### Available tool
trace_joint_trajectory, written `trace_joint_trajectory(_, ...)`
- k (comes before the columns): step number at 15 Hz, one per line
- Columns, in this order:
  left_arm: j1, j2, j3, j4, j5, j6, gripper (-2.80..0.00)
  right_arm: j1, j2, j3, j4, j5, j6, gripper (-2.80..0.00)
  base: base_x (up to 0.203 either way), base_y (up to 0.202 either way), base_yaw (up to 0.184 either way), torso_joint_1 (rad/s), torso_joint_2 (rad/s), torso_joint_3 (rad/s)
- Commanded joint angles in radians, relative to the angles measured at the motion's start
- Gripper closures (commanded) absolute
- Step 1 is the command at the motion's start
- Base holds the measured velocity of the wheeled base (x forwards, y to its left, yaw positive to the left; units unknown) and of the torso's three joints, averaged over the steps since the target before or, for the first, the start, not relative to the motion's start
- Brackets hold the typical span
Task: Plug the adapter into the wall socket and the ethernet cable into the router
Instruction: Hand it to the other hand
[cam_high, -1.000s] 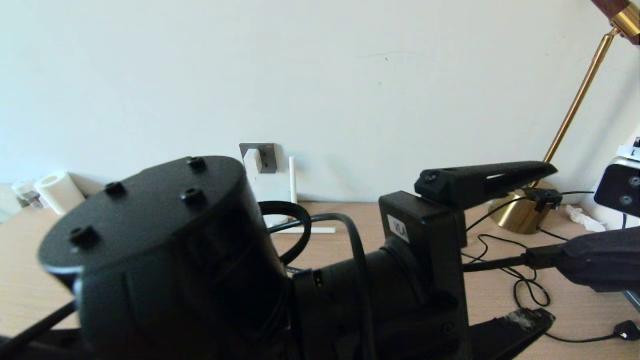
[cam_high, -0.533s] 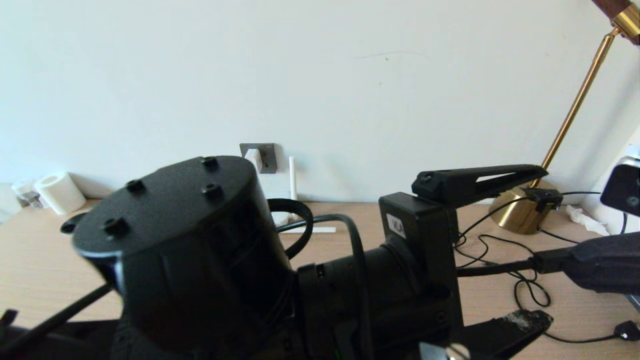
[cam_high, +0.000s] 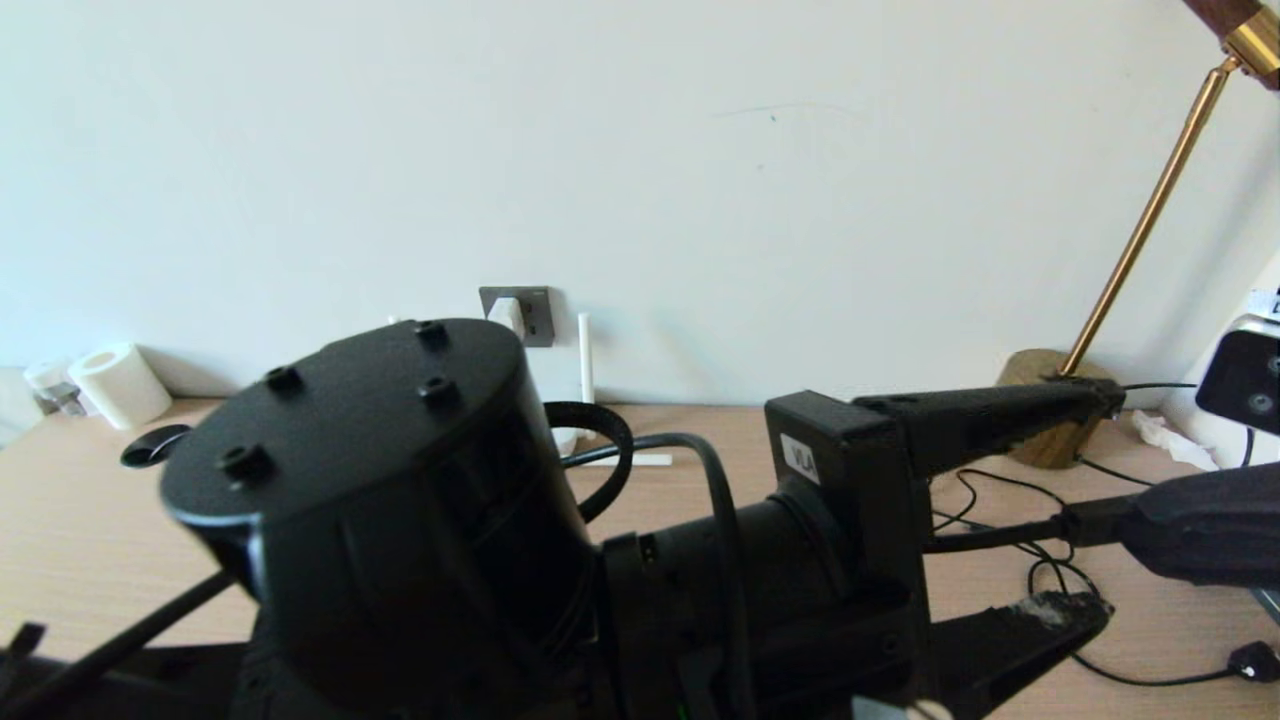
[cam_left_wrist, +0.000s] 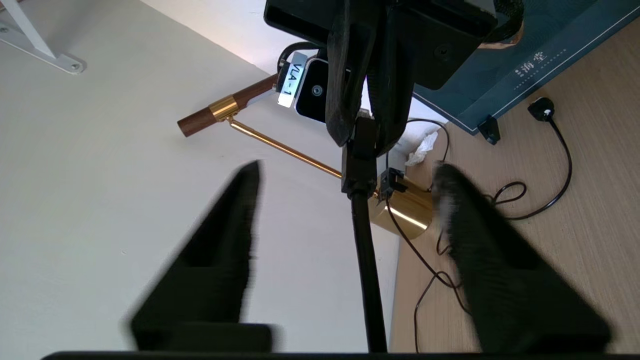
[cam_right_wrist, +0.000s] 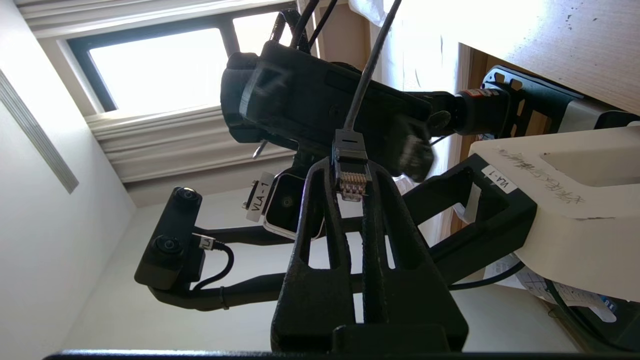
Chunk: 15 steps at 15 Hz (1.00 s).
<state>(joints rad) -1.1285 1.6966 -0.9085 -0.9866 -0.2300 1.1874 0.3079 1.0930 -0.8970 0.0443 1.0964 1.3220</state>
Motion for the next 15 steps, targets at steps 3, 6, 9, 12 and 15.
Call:
trace_joint_trajectory(3,-0.012,0.002,0.003,-0.004,-0.002,0.004,0.00,0.000,0.002,0.001,0.000,0.007,0.008,0.00,0.000,0.000,0.000,0.000,0.00,0.000)
trace_joint_trajectory(6,-0.020,0.002,0.003,-0.004,-0.002,0.004,0.00,0.000,0.004,0.003,0.000,0.007,0.008,0.00,0.000,0.000,0.000,0.000,0.00,0.000)
trace_joint_trajectory(9,-0.022,0.002,0.003,-0.004,-0.002,0.004,0.00,0.000,0.008,0.006,0.000,0.007,0.008,0.00,0.000,0.000,0.000,0.000,0.00,0.000)
trace_joint_trajectory(12,-0.022,0.002,0.003,-0.006,-0.002,0.004,0.00,0.000,0.008,0.004,0.000,0.005,0.006,0.00,0.000,0.000,0.000,0.000,0.00,0.000)
trace_joint_trajectory(15,-0.020,-0.006,0.008,-0.005,-0.001,0.003,0.00,-0.003,0.005,0.001,0.000,0.002,0.006,-2.80,0.000,0.000,0.000,0.000,0.00,0.000)
